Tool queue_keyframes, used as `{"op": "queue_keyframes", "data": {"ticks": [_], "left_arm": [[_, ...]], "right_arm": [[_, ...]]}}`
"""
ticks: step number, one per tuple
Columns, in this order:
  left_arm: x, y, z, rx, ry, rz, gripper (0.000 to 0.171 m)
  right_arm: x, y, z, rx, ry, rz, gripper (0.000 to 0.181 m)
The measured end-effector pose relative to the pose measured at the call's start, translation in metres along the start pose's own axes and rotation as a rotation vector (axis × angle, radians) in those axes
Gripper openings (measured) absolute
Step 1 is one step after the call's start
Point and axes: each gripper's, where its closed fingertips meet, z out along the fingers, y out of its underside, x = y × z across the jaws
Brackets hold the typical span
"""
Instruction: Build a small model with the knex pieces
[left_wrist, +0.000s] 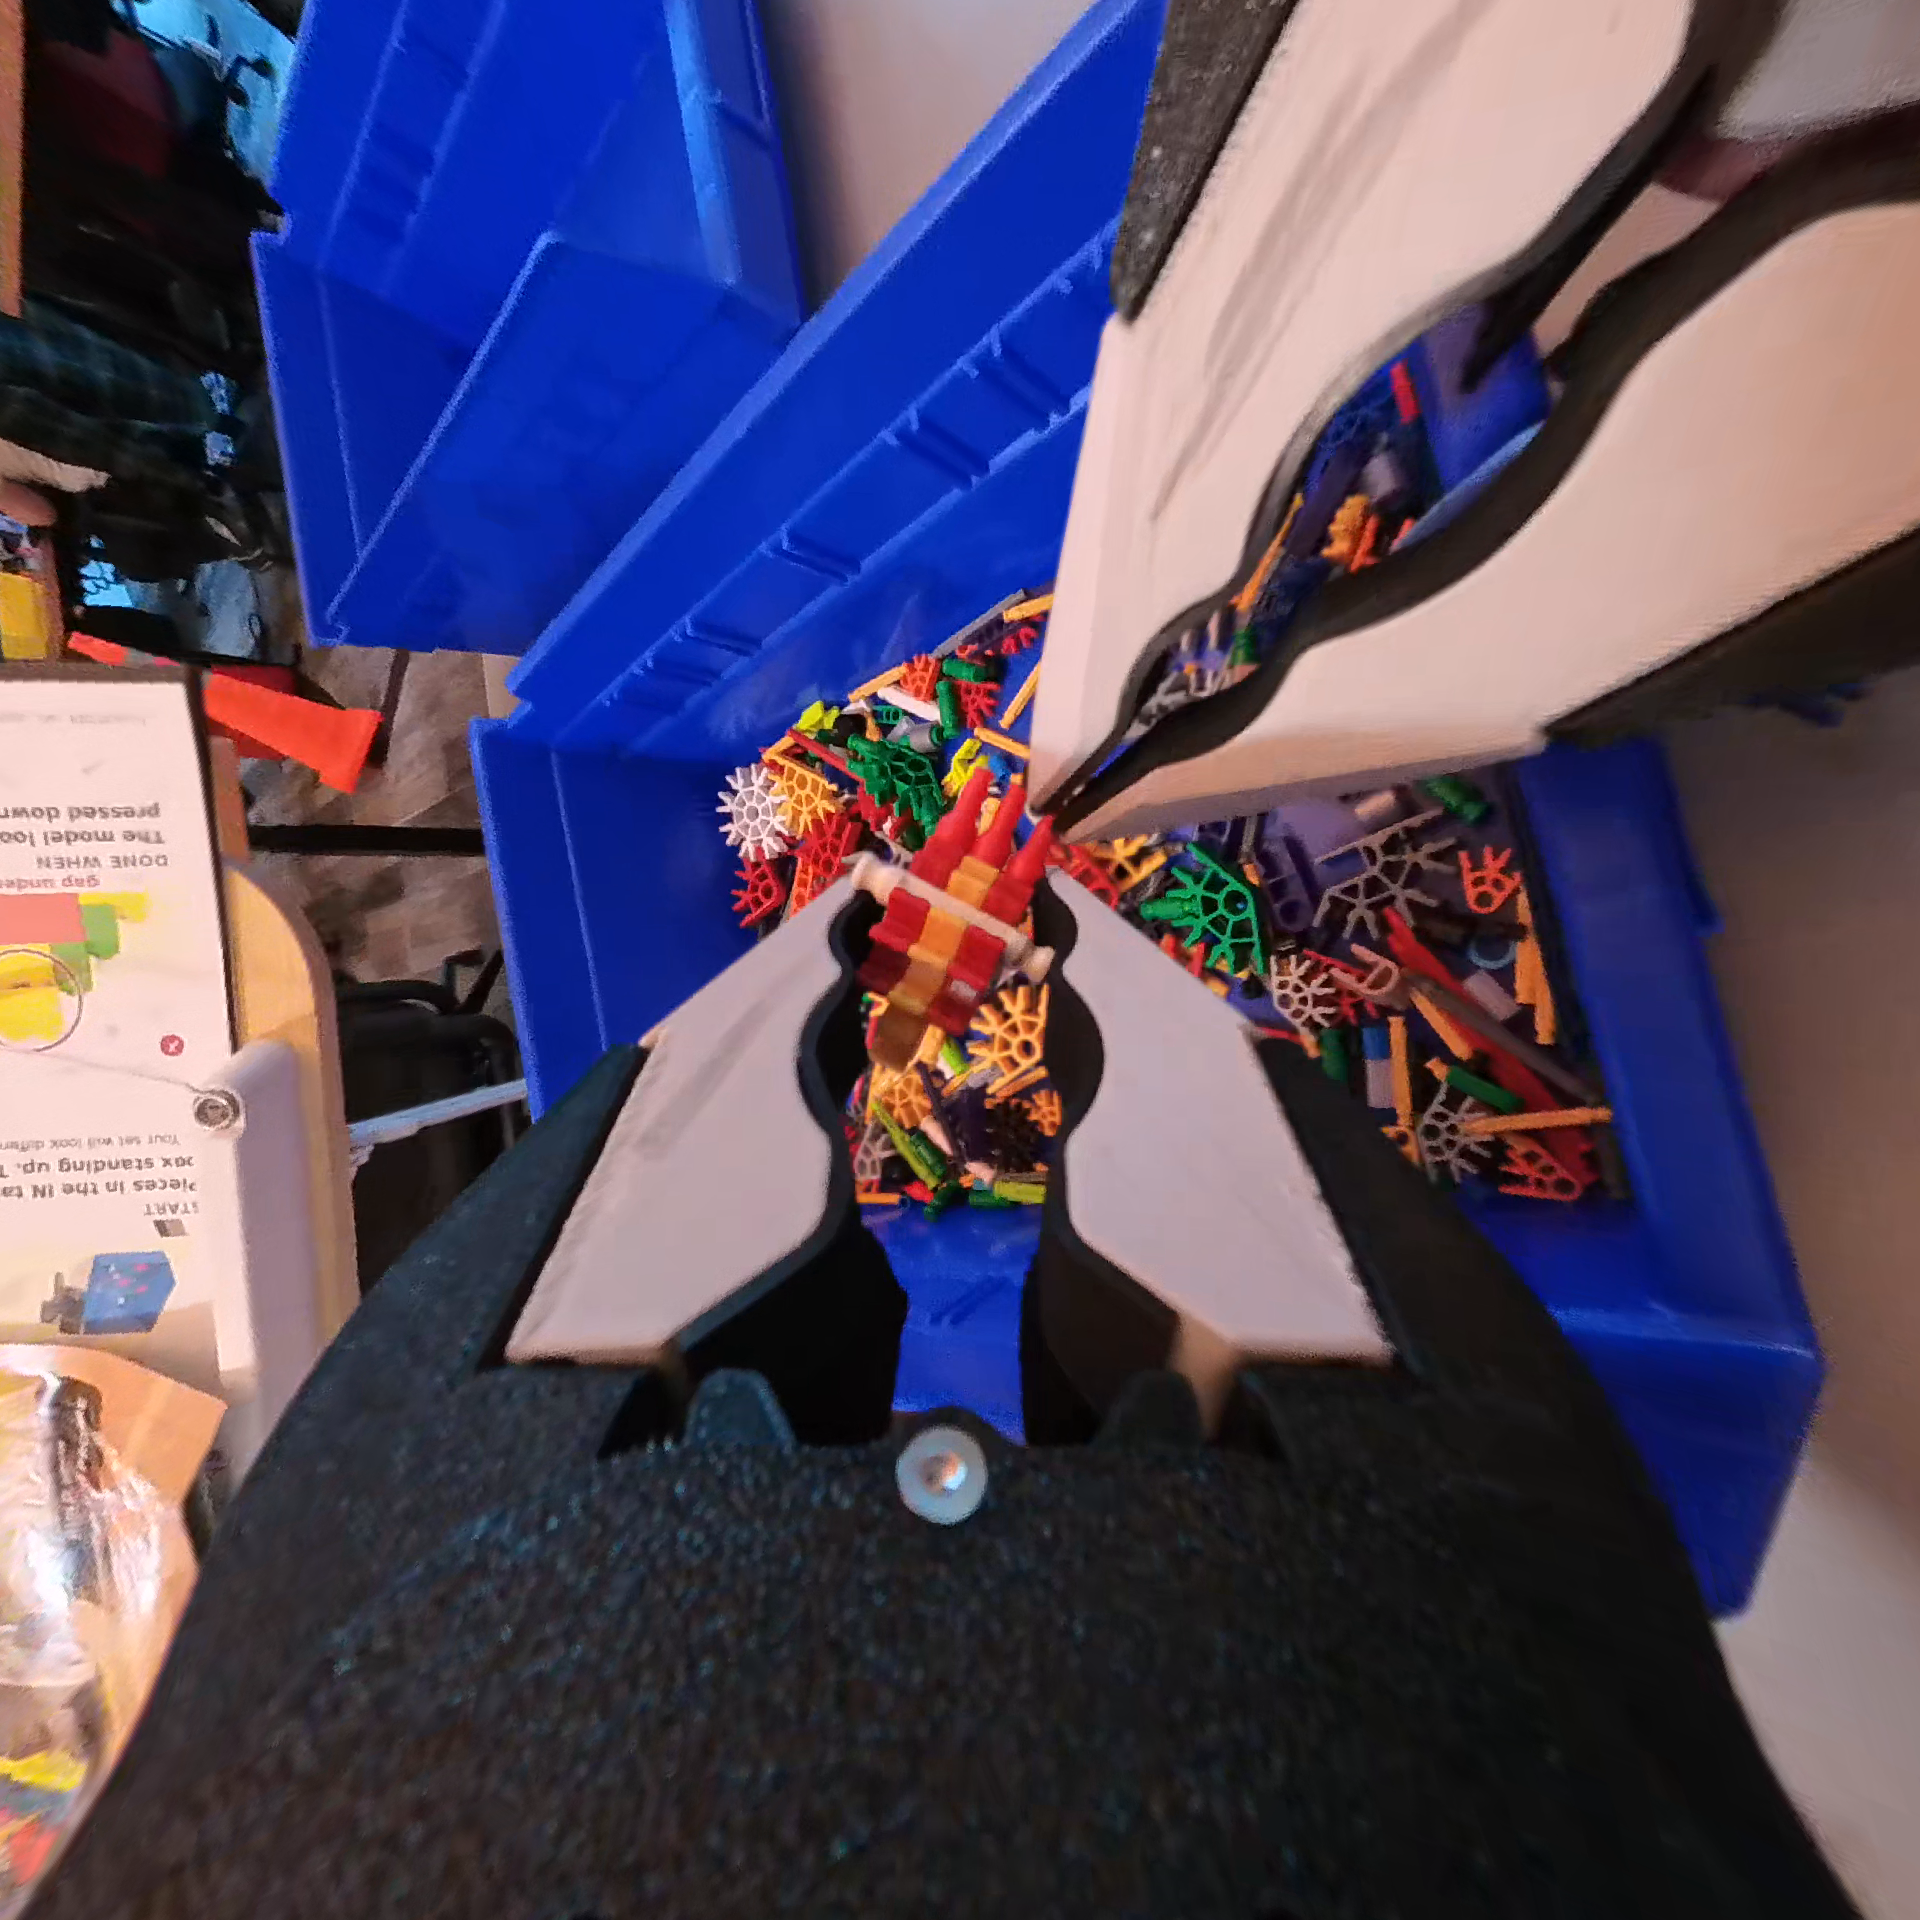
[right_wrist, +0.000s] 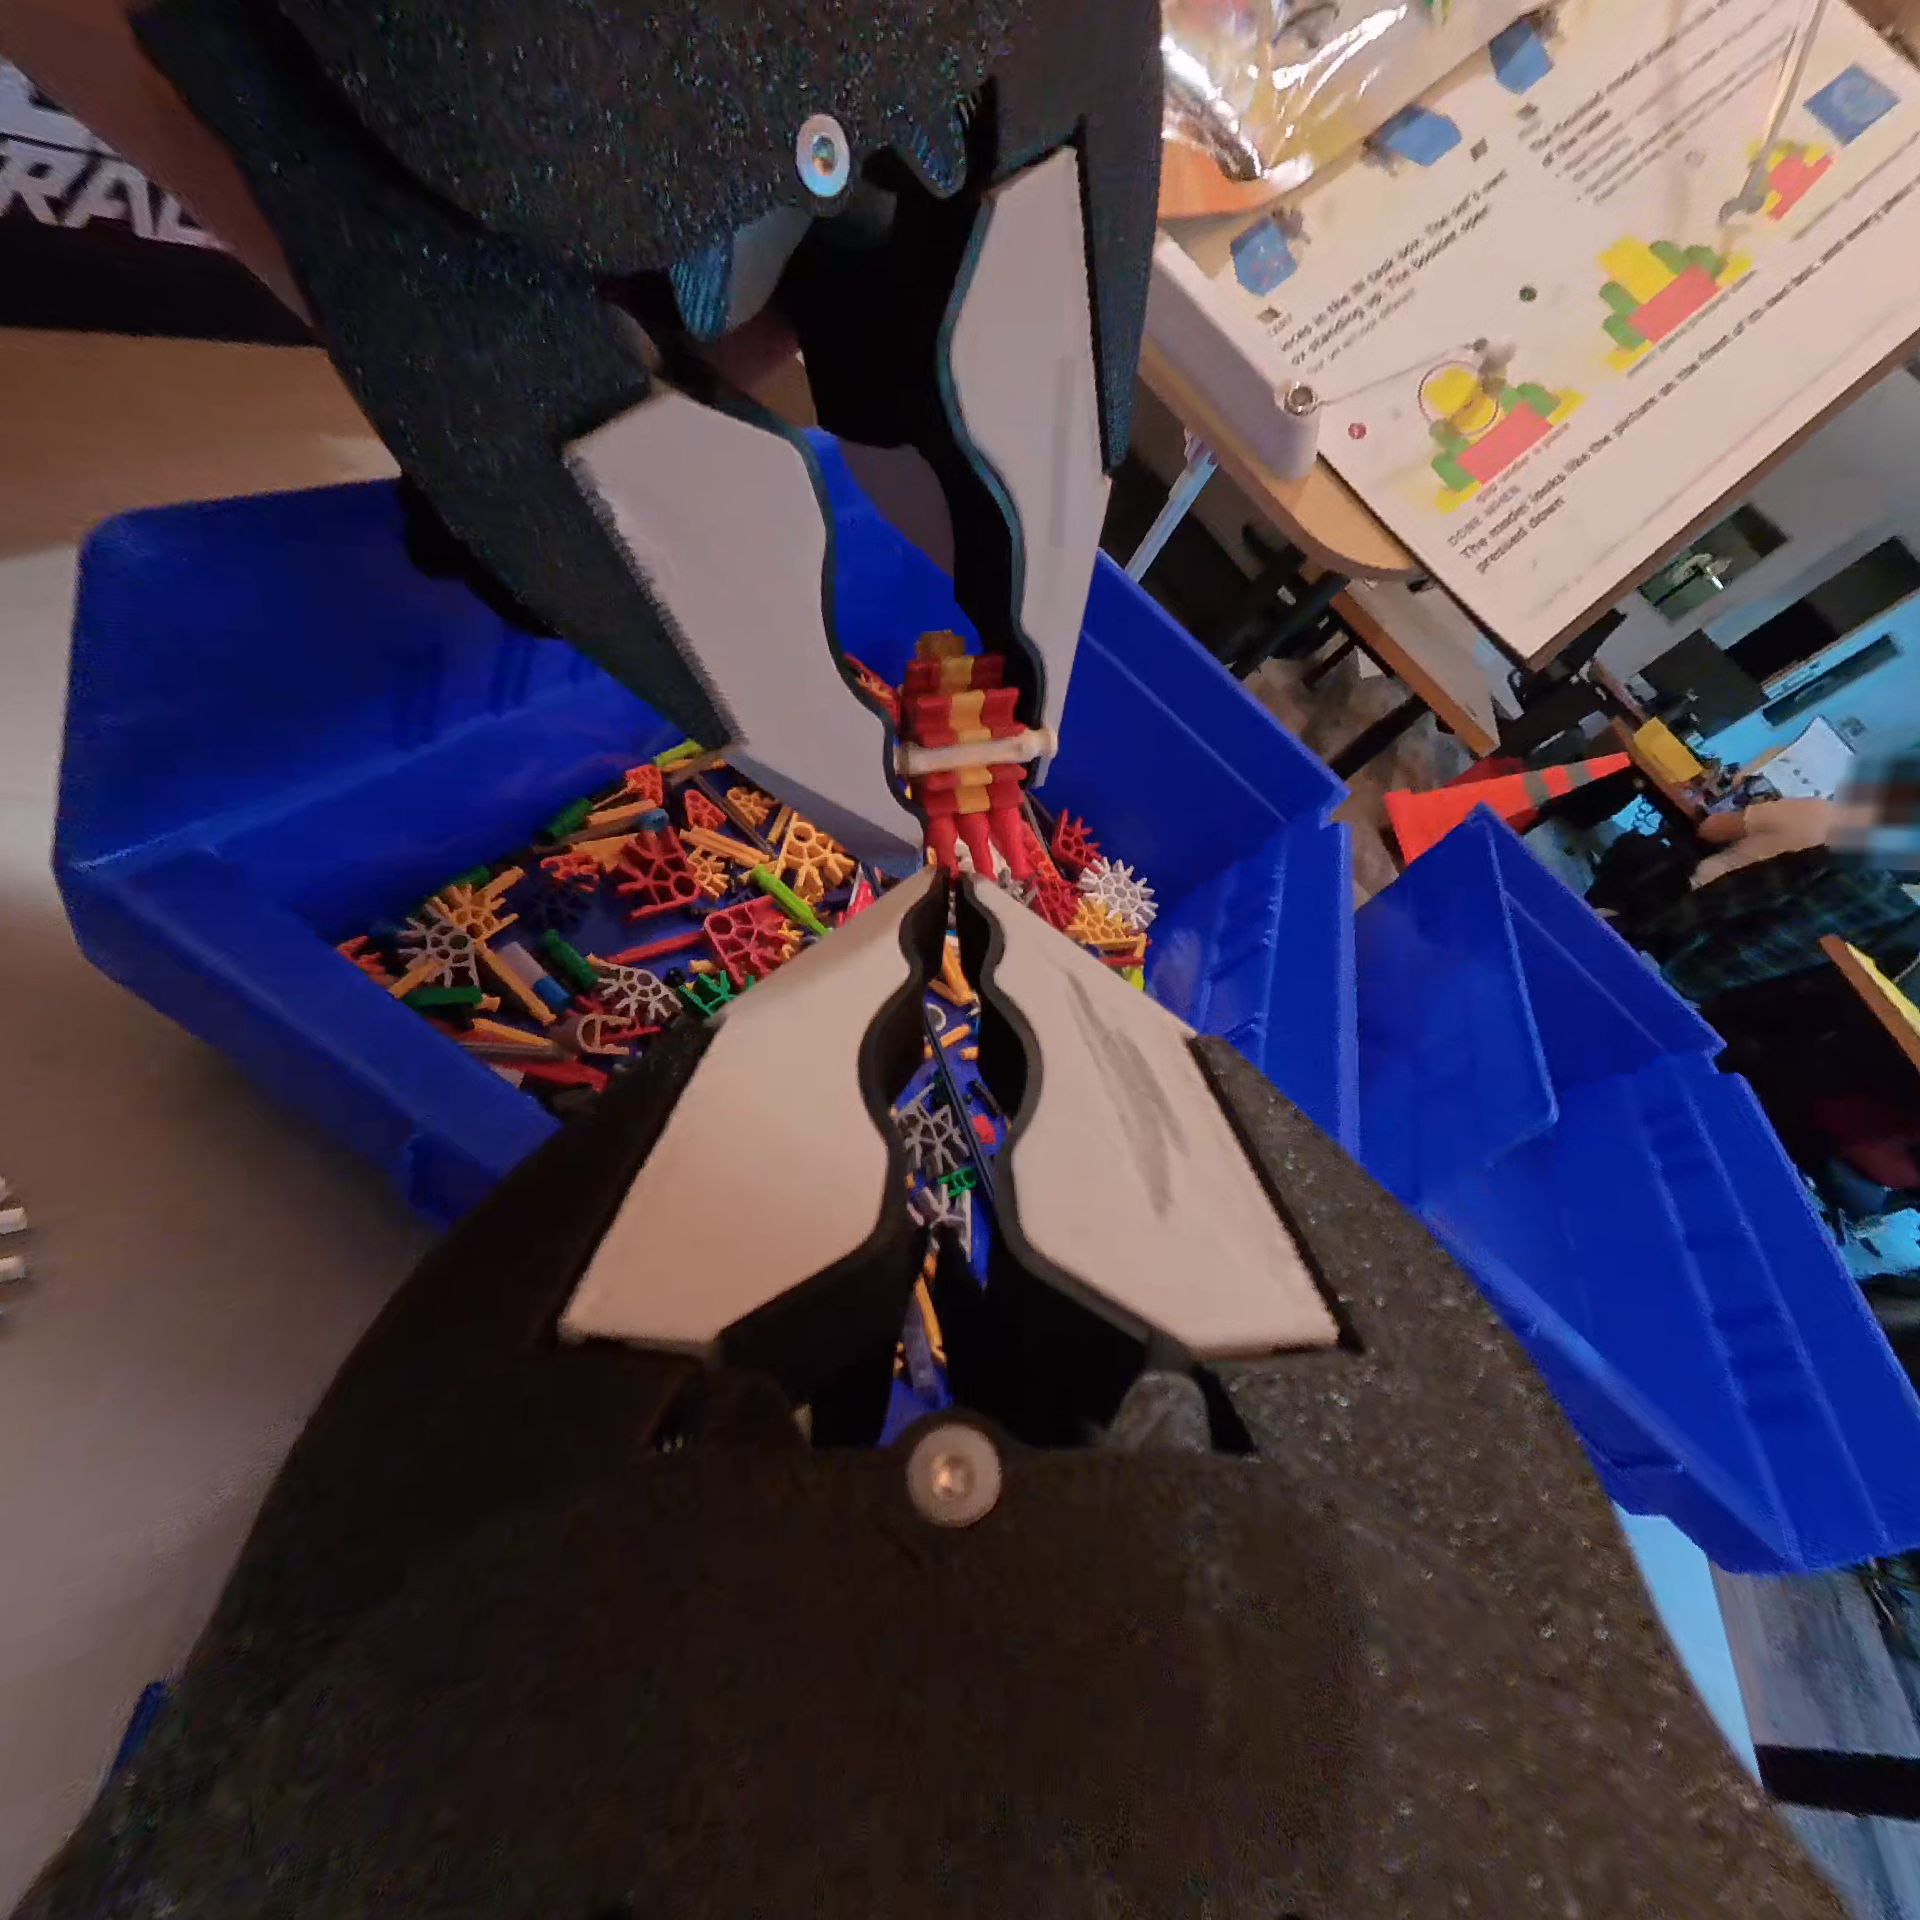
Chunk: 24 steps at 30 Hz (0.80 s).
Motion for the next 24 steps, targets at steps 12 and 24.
{"op": "queue_keyframes", "data": {"ticks": [12, 24], "left_arm": [[-0.002, 0.004, 0.014, 0.013, -0.037, -0.008, 0.026], [-0.006, 0.006, 0.0, 0.038, 0.037, -0.027, 0.028]], "right_arm": [[-0.023, -0.001, 0.006, 0.037, -0.146, 0.062, 0.0], [0.003, -0.01, -0.004, 0.124, -0.061, 0.263, 0.021]]}}
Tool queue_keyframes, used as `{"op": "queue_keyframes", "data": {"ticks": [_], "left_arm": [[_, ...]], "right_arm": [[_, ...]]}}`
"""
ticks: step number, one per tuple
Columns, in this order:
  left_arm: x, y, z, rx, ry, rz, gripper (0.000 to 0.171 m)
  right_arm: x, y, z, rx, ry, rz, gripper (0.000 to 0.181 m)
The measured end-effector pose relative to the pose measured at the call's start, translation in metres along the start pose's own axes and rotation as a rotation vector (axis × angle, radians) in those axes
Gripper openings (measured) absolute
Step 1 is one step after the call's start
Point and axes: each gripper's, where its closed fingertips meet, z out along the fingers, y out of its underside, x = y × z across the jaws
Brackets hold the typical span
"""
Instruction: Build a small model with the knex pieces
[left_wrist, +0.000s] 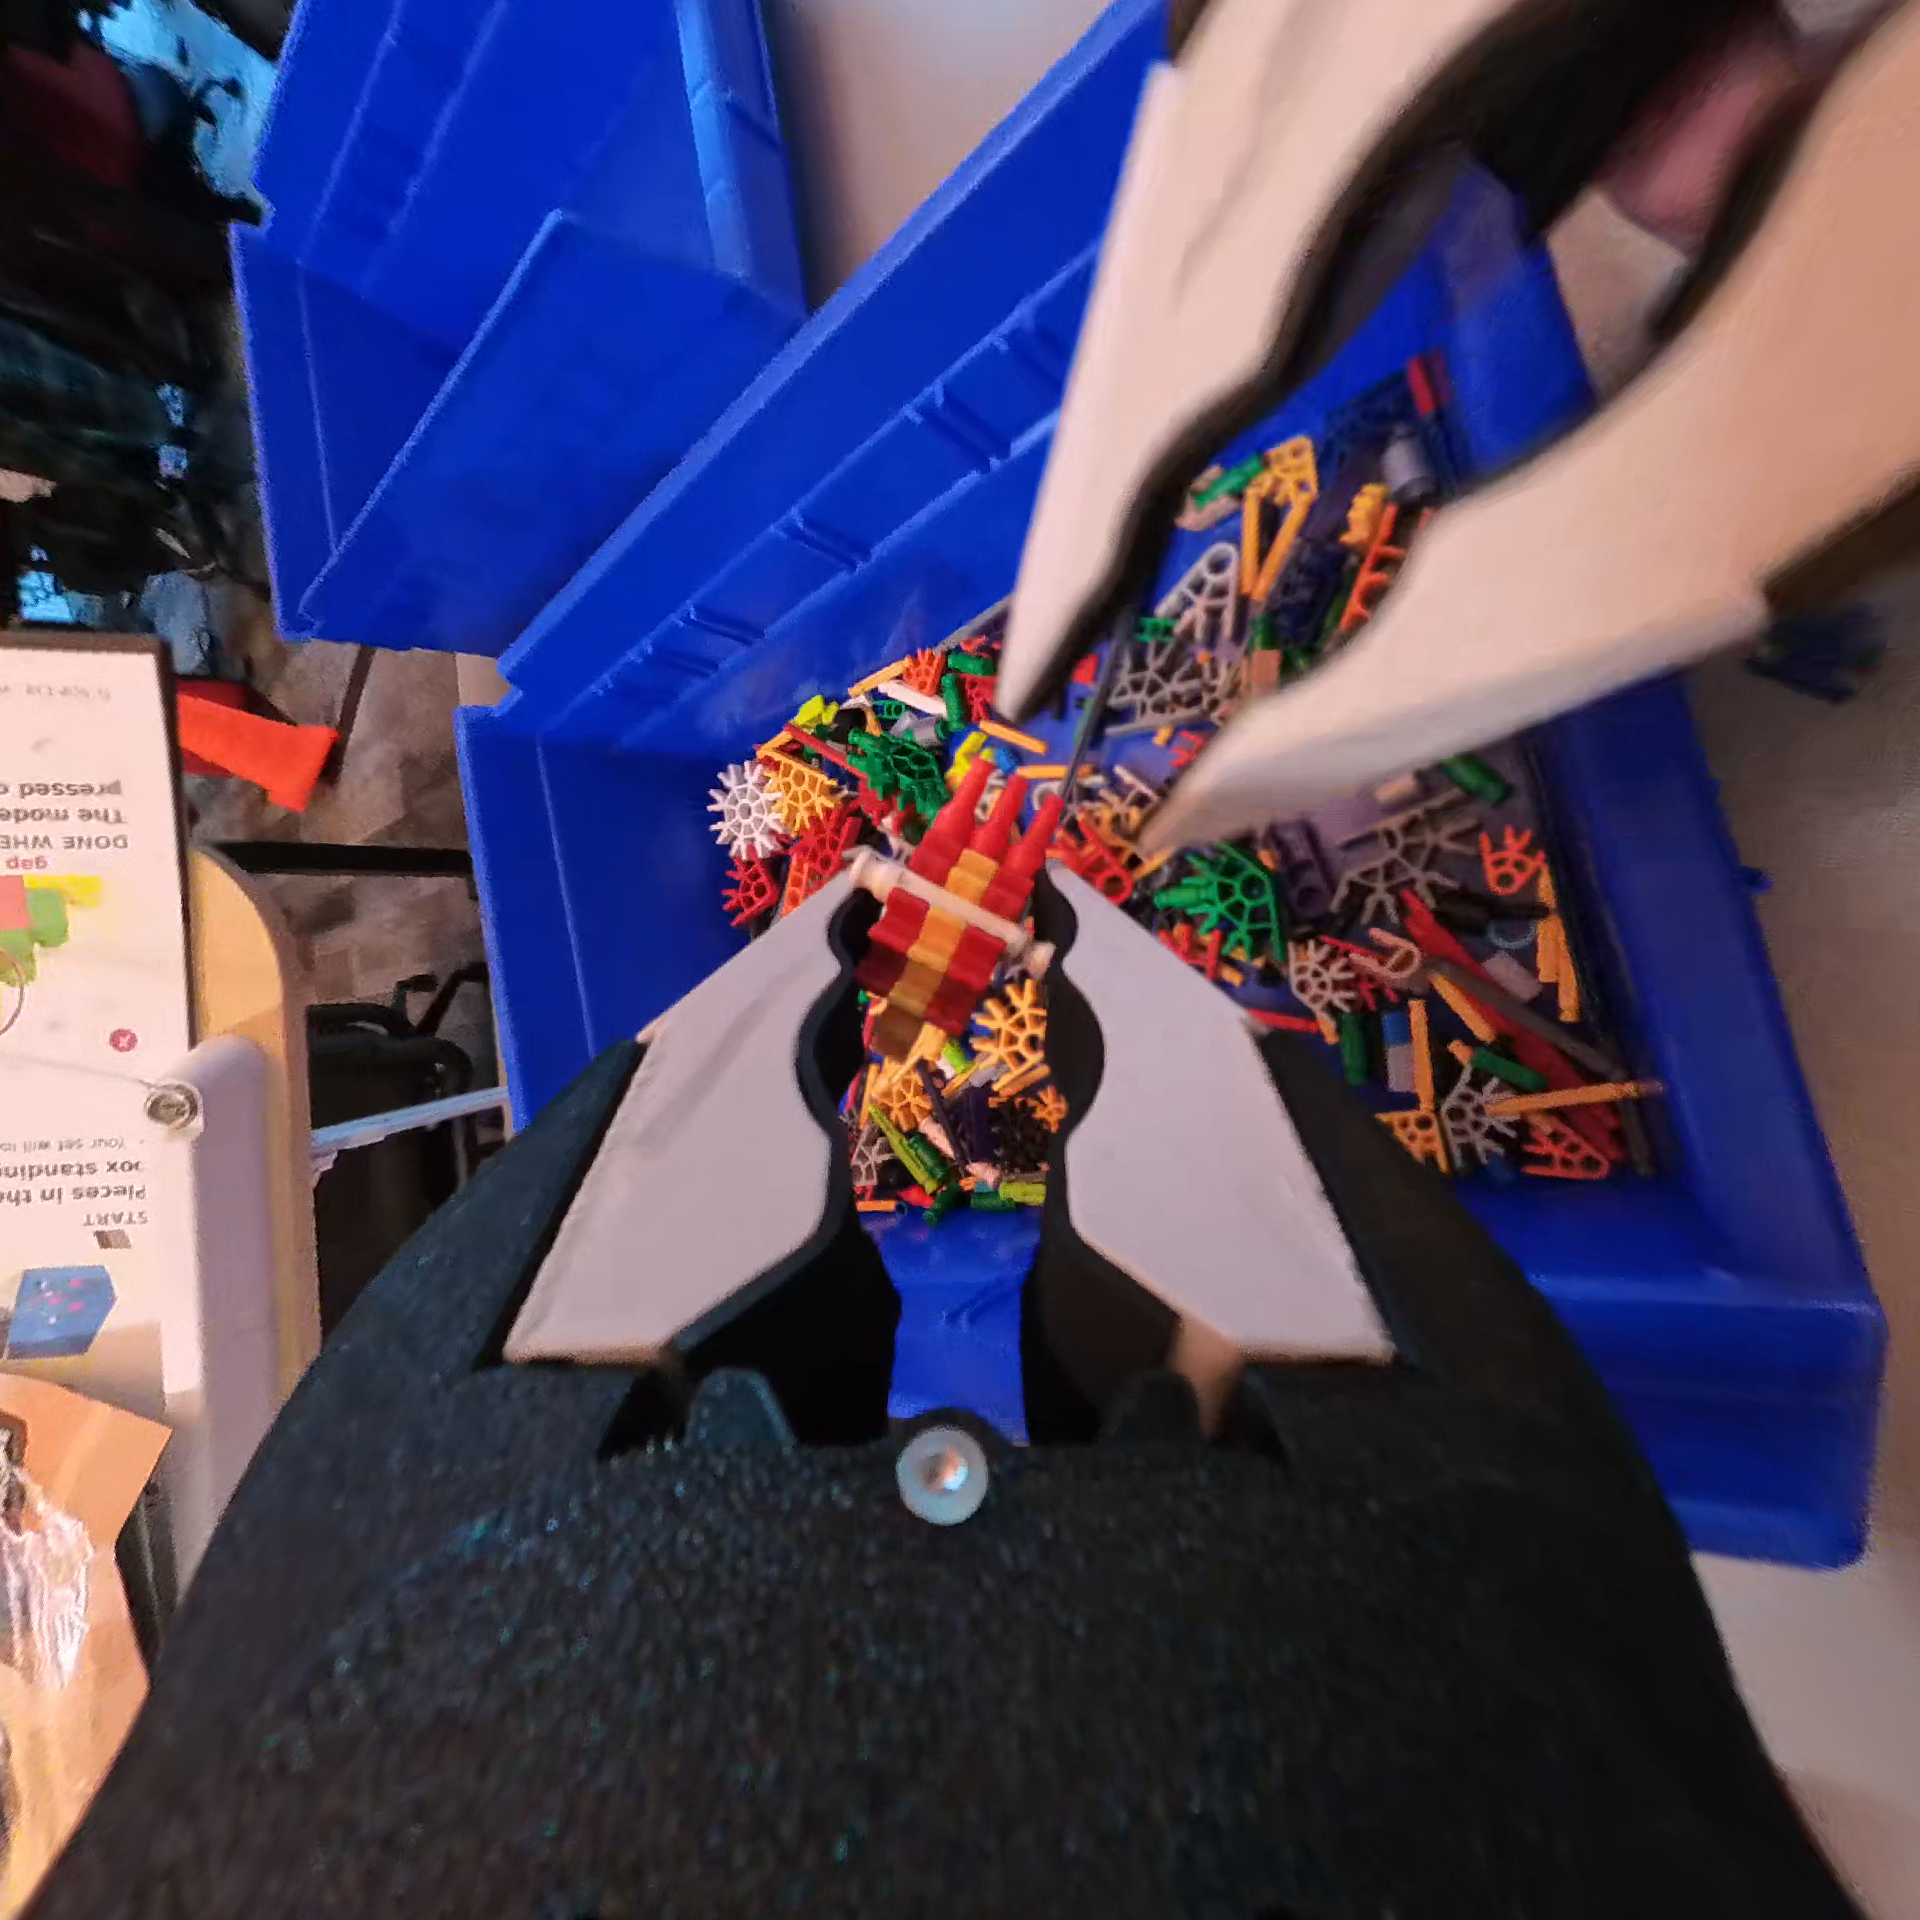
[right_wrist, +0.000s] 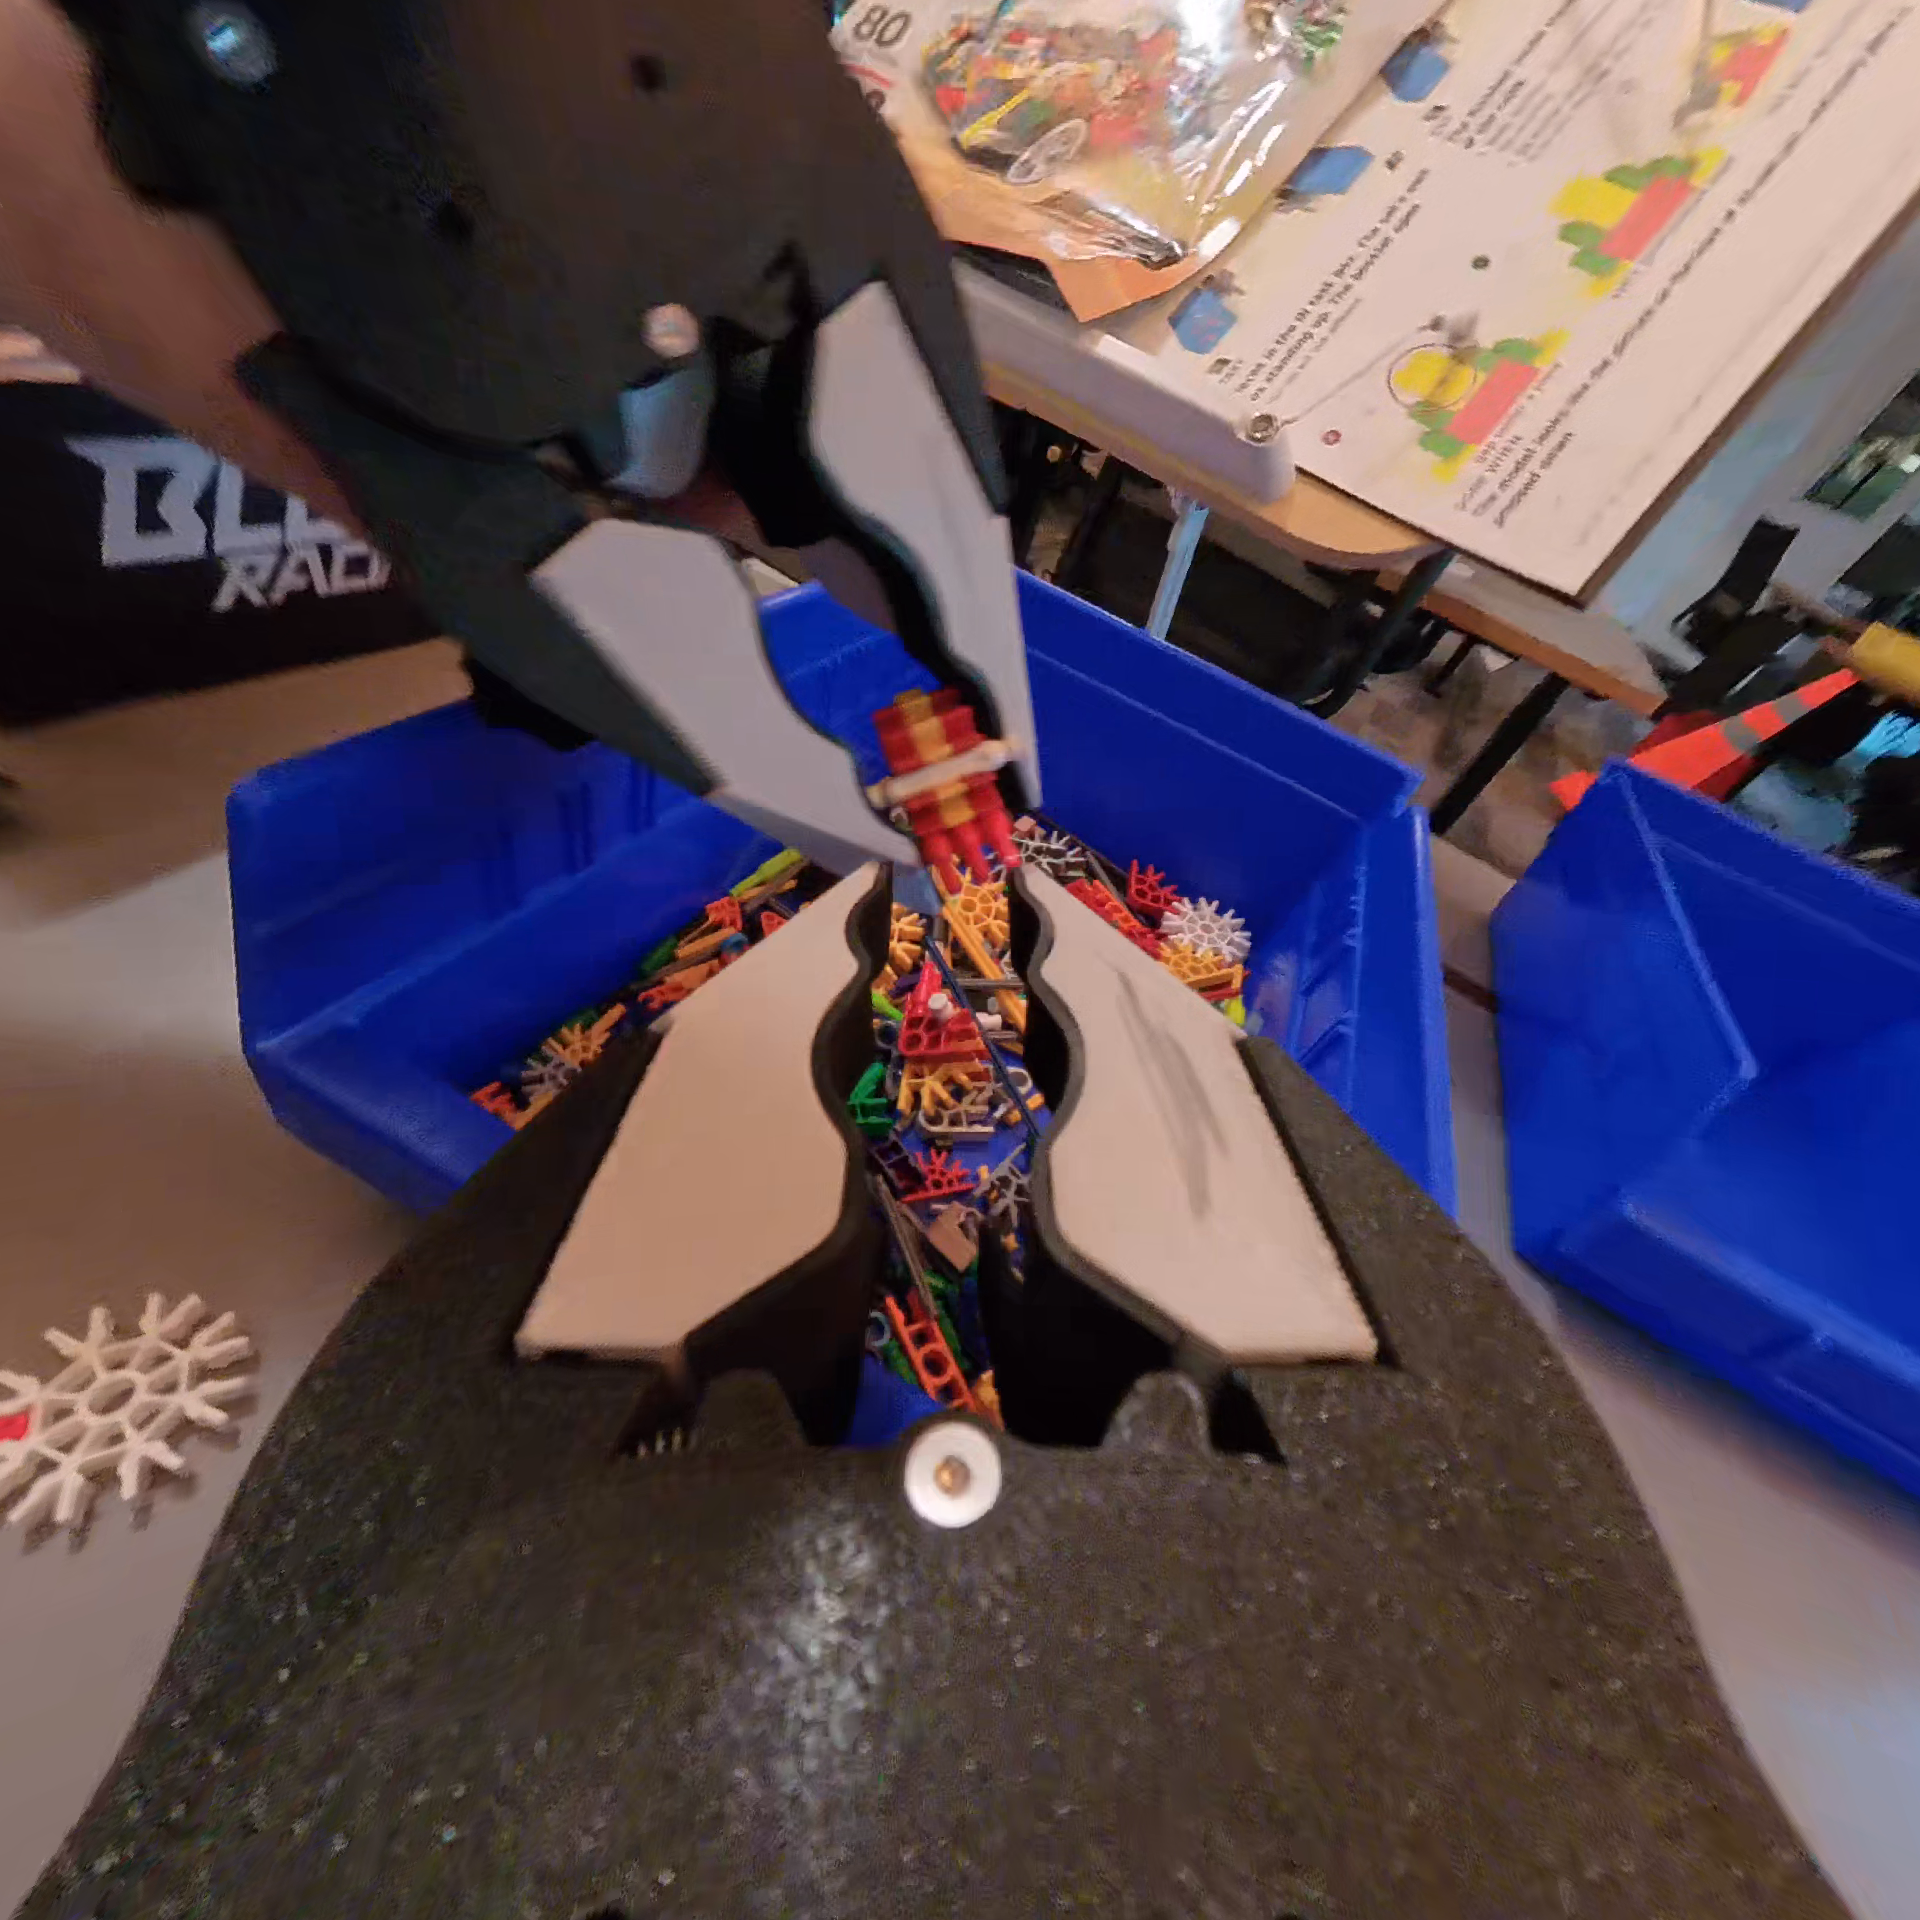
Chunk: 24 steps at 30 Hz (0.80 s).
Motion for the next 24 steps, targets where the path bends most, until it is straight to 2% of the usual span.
{"op": "queue_keyframes", "data": {"ticks": [5, 11, 14, 17, 24], "left_arm": [[0.015, 0.008, -0.007, 0.032, 0.076, 0.062, 0.028], [0.023, 0.008, -0.012, 0.036, 0.138, 0.089, 0.028], [0.026, 0.008, -0.012, 0.035, 0.152, 0.096, 0.028], [0.029, 0.01, -0.009, 0.014, 0.161, 0.133, 0.027], [0.037, 0.009, -0.006, 0.011, 0.219, 0.174, 0.026]], "right_arm": [[0.005, 0.0, 0.0, 0.029, -0.069, 0.11, 0.016], [-0.01, 0.004, 0.003, -0.007, -0.088, -0.009, 0.009], [-0.011, 0.007, 0.003, -0.016, -0.106, 0.0, 0.01], [-0.018, 0.012, 0.004, -0.034, -0.132, -0.024, 0.001], [-0.022, 0.017, 0.003, -0.048, -0.197, 0.001, 0.001]]}}
